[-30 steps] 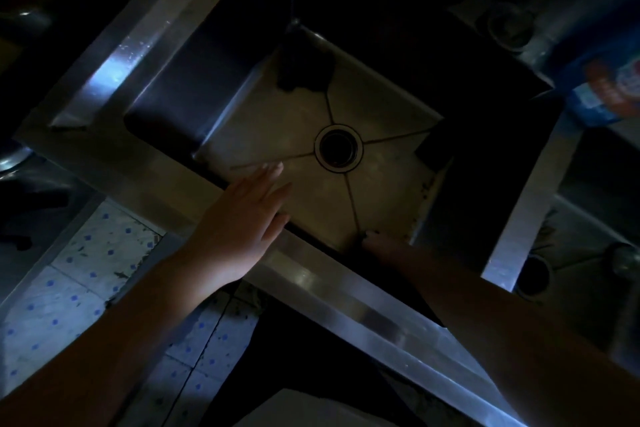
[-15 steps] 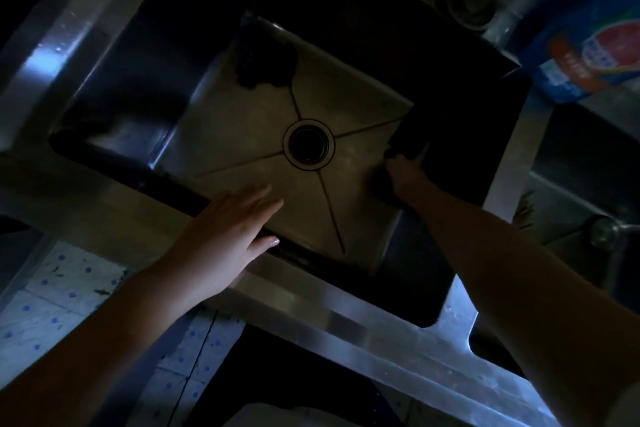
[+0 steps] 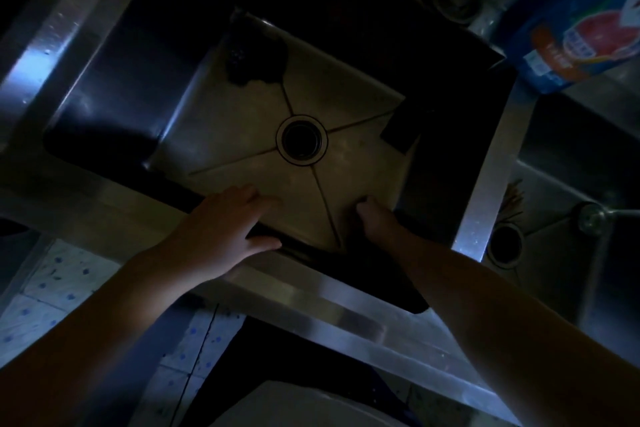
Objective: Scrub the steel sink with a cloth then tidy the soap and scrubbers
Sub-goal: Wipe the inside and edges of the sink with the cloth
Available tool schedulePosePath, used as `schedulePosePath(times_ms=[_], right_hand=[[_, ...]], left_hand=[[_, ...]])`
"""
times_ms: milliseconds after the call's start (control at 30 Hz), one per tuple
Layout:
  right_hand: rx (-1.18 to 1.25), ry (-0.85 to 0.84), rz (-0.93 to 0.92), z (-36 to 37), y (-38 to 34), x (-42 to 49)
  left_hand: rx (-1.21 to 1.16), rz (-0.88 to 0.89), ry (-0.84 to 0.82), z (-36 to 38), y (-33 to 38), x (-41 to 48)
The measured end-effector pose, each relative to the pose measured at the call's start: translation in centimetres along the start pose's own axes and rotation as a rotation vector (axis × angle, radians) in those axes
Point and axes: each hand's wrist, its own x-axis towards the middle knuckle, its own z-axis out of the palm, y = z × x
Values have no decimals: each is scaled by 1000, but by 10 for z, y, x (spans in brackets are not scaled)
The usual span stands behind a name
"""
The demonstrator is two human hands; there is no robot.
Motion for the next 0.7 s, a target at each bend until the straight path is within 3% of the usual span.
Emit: schedulePosePath(times_ms=[200, 367, 567, 700], right_hand=[[170, 257, 201, -48, 29, 33], [210, 316, 315, -51, 21, 48], [78, 285, 46, -2, -45, 30], [68, 235, -176, 8, -67, 39]], left_hand=[[-27, -31, -32, -1, -3, 8], [-1, -72, 10, -4, -16, 11], [22, -30, 94, -19, -20, 26], [159, 1, 157, -37, -34, 37]])
